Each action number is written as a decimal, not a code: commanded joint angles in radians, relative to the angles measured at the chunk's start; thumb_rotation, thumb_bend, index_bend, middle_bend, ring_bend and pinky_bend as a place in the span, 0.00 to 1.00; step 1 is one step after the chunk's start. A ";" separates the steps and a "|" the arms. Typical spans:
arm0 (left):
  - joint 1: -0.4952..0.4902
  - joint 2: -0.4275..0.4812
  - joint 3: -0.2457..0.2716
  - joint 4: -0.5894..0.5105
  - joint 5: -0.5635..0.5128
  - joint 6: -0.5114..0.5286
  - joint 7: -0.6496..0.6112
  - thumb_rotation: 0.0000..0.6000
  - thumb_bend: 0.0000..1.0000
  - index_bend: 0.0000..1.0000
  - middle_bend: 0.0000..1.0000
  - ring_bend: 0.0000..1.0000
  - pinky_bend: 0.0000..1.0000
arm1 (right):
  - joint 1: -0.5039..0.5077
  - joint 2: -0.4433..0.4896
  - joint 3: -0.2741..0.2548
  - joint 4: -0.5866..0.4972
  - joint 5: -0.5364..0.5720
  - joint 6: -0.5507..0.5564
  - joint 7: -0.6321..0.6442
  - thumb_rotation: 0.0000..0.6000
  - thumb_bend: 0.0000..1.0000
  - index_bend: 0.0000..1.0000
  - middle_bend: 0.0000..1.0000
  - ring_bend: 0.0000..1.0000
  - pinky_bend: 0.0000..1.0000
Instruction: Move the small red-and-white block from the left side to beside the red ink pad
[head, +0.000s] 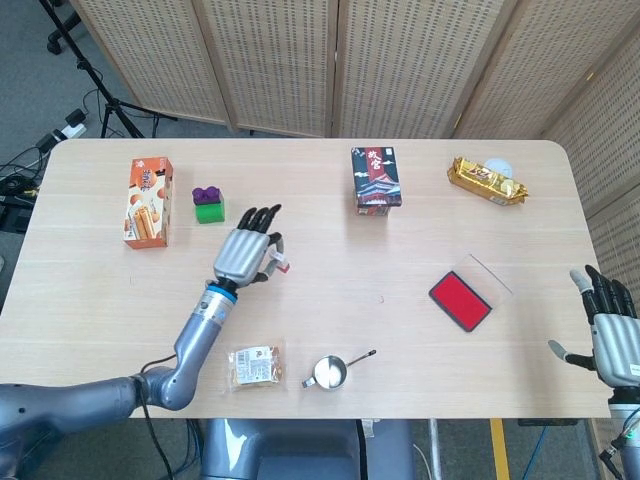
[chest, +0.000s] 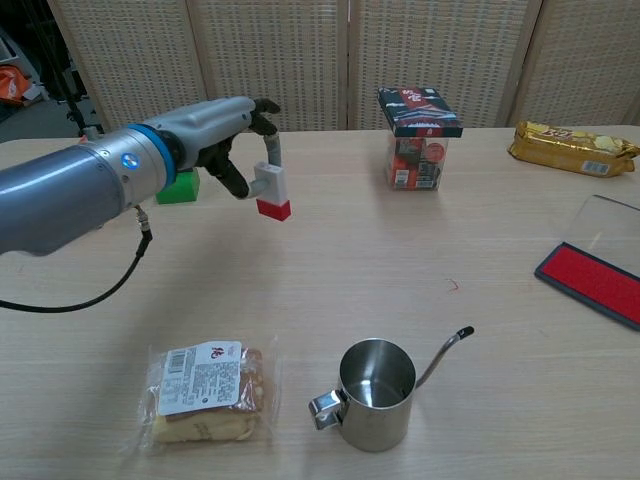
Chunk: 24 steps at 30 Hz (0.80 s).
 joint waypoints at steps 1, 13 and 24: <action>-0.079 -0.110 -0.016 0.118 -0.051 -0.053 0.017 1.00 0.45 0.57 0.00 0.00 0.00 | 0.003 0.000 0.002 0.006 0.008 -0.009 0.007 1.00 0.00 0.00 0.00 0.00 0.00; -0.165 -0.236 -0.048 0.322 -0.090 -0.085 -0.001 1.00 0.45 0.57 0.00 0.00 0.00 | 0.011 0.003 0.009 0.023 0.033 -0.039 0.036 1.00 0.00 0.00 0.00 0.00 0.00; -0.170 -0.282 -0.037 0.407 -0.081 -0.105 -0.050 1.00 0.44 0.57 0.00 0.00 0.00 | 0.013 0.011 0.011 0.023 0.036 -0.047 0.062 1.00 0.00 0.00 0.00 0.00 0.00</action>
